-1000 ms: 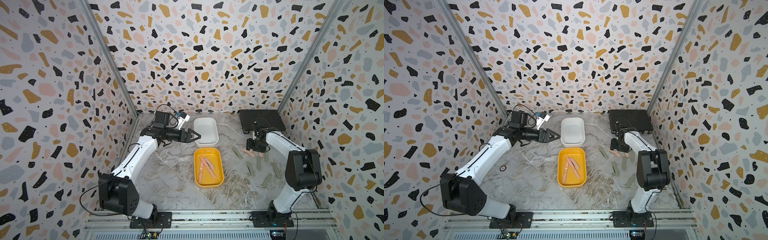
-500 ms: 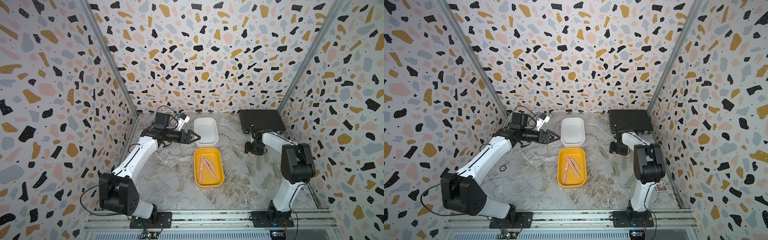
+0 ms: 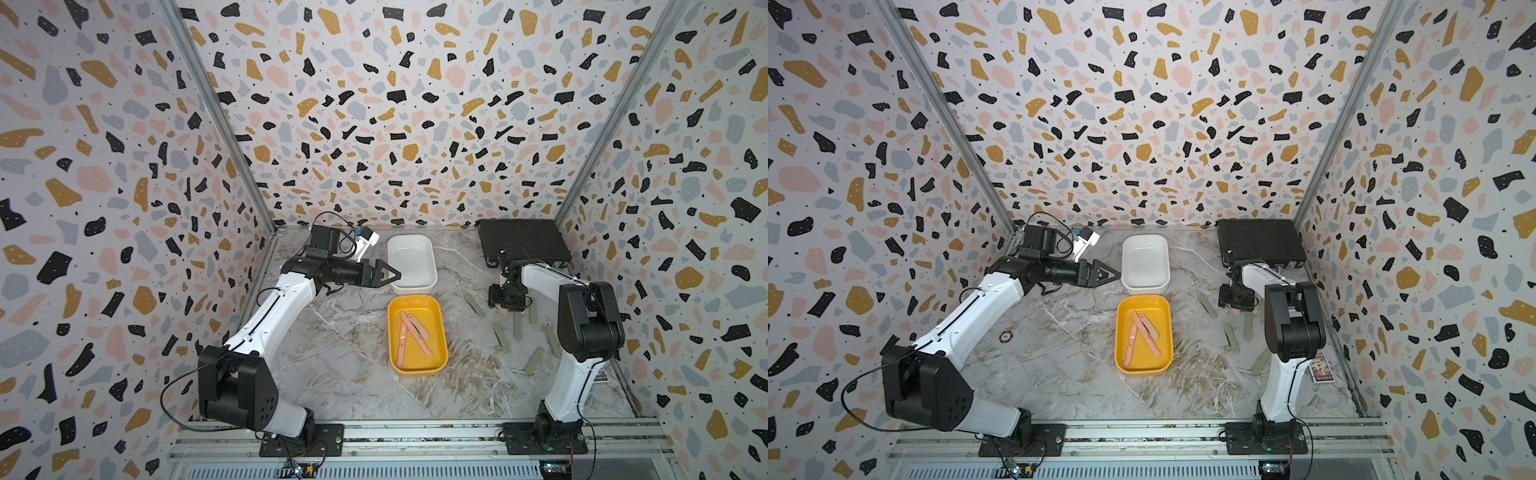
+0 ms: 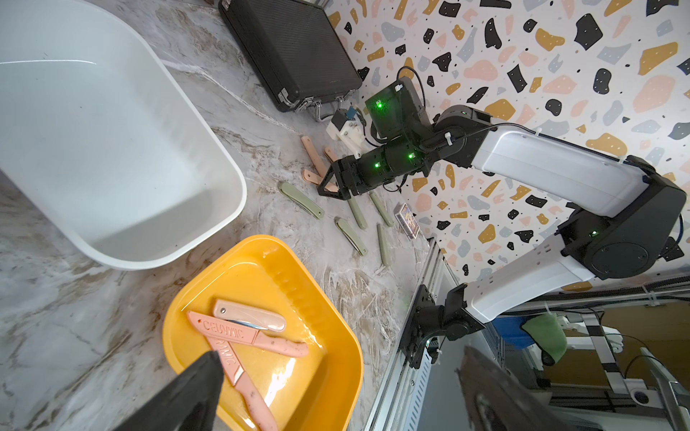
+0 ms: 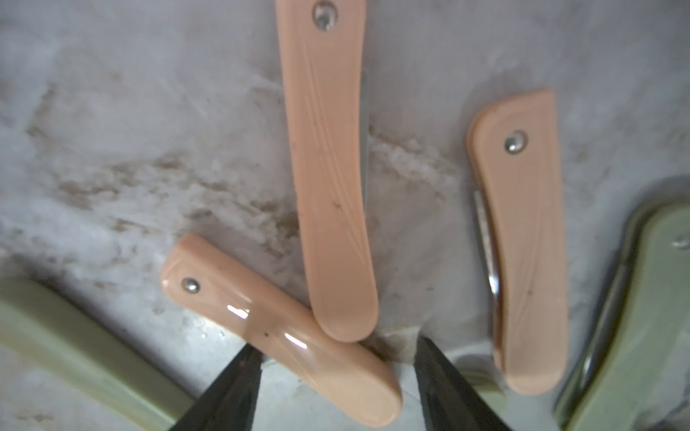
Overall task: Place the fruit knives into the storage box by color
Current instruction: Pick up the fruit knife from the center of the board.
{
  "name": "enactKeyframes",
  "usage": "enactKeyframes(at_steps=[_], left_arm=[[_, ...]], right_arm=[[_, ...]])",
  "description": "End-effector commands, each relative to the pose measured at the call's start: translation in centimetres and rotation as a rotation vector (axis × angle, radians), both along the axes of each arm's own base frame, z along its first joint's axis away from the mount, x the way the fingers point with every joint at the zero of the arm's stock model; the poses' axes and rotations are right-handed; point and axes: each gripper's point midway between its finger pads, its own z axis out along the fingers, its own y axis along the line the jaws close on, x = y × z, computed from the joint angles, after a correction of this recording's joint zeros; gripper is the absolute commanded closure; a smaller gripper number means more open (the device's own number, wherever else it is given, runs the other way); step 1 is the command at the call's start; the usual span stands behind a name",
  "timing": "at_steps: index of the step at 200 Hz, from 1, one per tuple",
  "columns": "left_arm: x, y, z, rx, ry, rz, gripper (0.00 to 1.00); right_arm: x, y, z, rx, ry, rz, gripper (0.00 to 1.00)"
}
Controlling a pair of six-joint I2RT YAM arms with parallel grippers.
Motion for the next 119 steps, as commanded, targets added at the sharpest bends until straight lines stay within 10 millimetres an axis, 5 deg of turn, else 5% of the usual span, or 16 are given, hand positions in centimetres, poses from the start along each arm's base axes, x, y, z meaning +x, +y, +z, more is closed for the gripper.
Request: enactKeyframes(at_steps=[1,26,78,119], left_arm=[[0.1,-0.2,0.2,-0.007,-0.031,-0.007,0.01],[0.0,-0.2,0.2,-0.007,-0.031,-0.008,0.01],[-0.1,-0.2,0.1,-0.008,-0.029,-0.009,0.01],[-0.1,-0.1,-0.2,-0.011,-0.027,-0.007,0.01]], right_arm=[[0.1,-0.5,-0.7,-0.019,0.026,0.002,0.33],[0.2,-0.2,-0.8,-0.002,0.035,0.005,0.37],[-0.7,0.9,-0.8,0.066,0.046,0.004,0.64],[-1.2,2.3,-0.8,0.109,0.053,0.020,0.73]])
